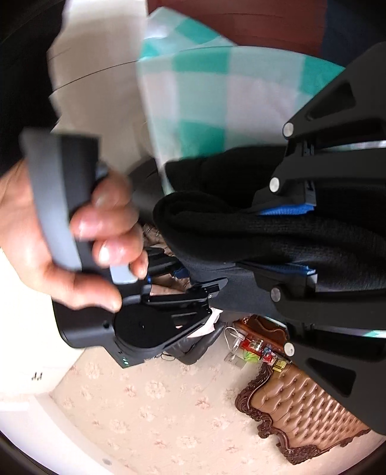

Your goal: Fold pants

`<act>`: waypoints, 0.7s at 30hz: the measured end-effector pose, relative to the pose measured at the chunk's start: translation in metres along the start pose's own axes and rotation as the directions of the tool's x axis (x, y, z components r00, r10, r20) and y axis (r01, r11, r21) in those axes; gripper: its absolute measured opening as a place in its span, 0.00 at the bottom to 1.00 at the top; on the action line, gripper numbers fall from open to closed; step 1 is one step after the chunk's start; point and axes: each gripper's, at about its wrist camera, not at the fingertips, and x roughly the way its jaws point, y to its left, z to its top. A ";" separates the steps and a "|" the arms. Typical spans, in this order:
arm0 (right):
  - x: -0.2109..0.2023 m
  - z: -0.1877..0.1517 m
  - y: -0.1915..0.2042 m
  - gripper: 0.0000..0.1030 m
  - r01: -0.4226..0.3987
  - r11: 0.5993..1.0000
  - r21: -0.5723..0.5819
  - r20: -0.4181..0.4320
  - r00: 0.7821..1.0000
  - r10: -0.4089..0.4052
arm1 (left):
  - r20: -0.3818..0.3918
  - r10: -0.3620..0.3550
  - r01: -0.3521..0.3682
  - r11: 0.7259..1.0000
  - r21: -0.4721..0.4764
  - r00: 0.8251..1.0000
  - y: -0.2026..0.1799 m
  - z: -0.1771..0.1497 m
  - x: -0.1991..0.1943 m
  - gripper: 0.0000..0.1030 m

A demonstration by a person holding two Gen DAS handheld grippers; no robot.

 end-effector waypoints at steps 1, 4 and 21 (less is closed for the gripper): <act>-0.004 0.001 0.000 0.22 0.020 1.000 -0.009 0.011 1.000 -0.020 | 0.003 -0.005 0.005 1.000 -0.010 1.000 0.003 0.005 0.001 0.25; -0.001 -0.004 -0.003 0.22 0.098 0.995 -0.023 -0.003 0.995 -0.098 | 0.003 -0.031 0.031 1.000 -0.003 1.000 -0.005 0.012 0.007 0.25; 0.023 -0.031 0.006 0.25 0.335 0.934 -0.127 0.080 0.942 -0.327 | 0.174 -0.312 0.354 0.870 -0.344 0.934 0.049 0.004 -0.034 0.48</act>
